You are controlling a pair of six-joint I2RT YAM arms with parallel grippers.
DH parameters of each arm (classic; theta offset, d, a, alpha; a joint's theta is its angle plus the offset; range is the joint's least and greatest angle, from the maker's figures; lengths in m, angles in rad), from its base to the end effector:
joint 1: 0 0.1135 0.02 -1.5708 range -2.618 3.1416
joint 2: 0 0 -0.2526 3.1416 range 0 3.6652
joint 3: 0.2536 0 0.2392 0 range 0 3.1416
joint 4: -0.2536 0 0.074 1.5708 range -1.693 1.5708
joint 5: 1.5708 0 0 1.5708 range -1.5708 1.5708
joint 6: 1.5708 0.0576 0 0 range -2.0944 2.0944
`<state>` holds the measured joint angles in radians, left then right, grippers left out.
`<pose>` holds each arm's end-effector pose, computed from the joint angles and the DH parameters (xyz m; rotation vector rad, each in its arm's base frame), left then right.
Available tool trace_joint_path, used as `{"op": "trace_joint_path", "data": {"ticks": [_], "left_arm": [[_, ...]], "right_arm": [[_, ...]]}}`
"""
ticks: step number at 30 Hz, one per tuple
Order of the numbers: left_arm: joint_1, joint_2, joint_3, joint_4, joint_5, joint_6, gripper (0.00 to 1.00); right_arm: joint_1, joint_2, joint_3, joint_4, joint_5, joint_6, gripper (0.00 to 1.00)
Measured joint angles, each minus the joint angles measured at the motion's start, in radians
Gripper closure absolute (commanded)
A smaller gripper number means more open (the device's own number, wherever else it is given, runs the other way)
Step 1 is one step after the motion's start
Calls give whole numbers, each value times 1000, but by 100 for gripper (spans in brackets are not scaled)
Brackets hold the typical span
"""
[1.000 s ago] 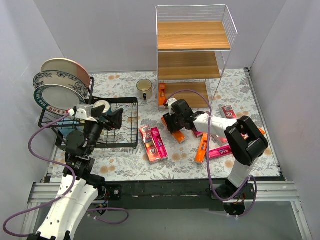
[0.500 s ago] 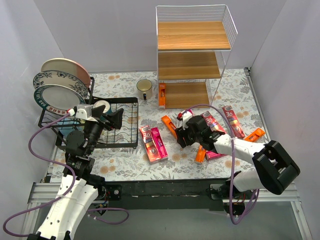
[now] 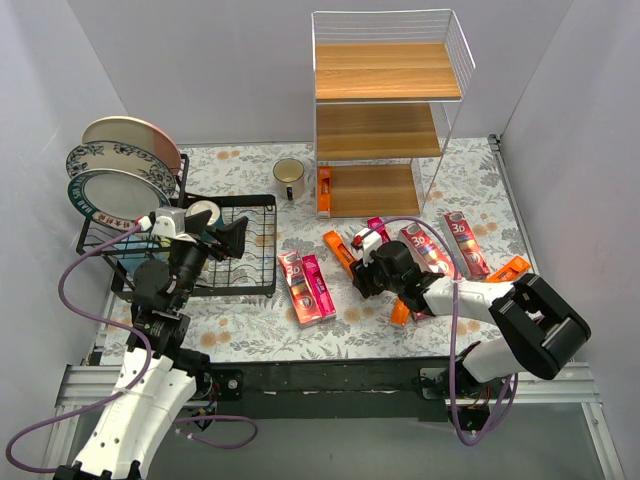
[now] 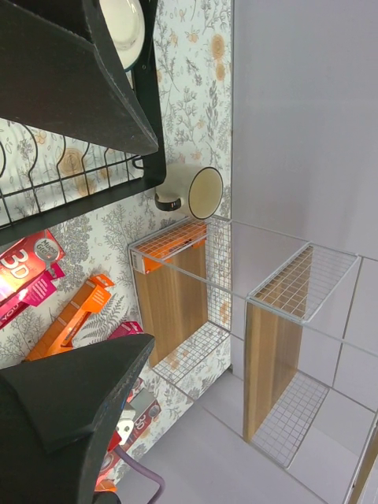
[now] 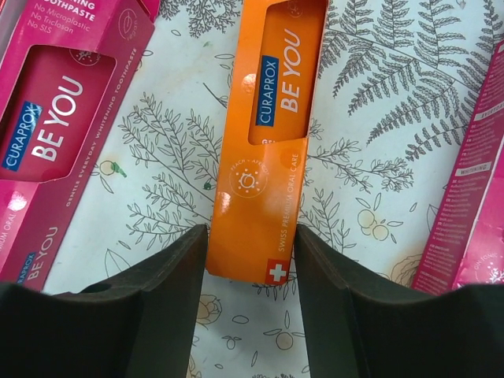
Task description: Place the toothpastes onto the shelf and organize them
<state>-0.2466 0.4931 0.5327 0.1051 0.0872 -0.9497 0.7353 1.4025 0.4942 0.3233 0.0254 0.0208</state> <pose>0.1505 -0.0431 0.3211 -0.4484 1.4437 -1.0375 0.2065 0.1848 0.1442 -0.7498 2.0514 0.4072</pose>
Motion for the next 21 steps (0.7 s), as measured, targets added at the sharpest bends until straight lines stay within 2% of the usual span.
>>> {"op": "trace_joint_path", "data": {"ticks": [9,15,21], "left_arm": [[0,2,0,0,0,0,2],[0,2,0,0,2,0,2],[0,0,0,0,2,0,2]], "right_arm": [[17,-31,-39,37,29,-2,59],[20,-112,-48,37,97,21,62],[20,-101,-11,31,211,94,63]]}}
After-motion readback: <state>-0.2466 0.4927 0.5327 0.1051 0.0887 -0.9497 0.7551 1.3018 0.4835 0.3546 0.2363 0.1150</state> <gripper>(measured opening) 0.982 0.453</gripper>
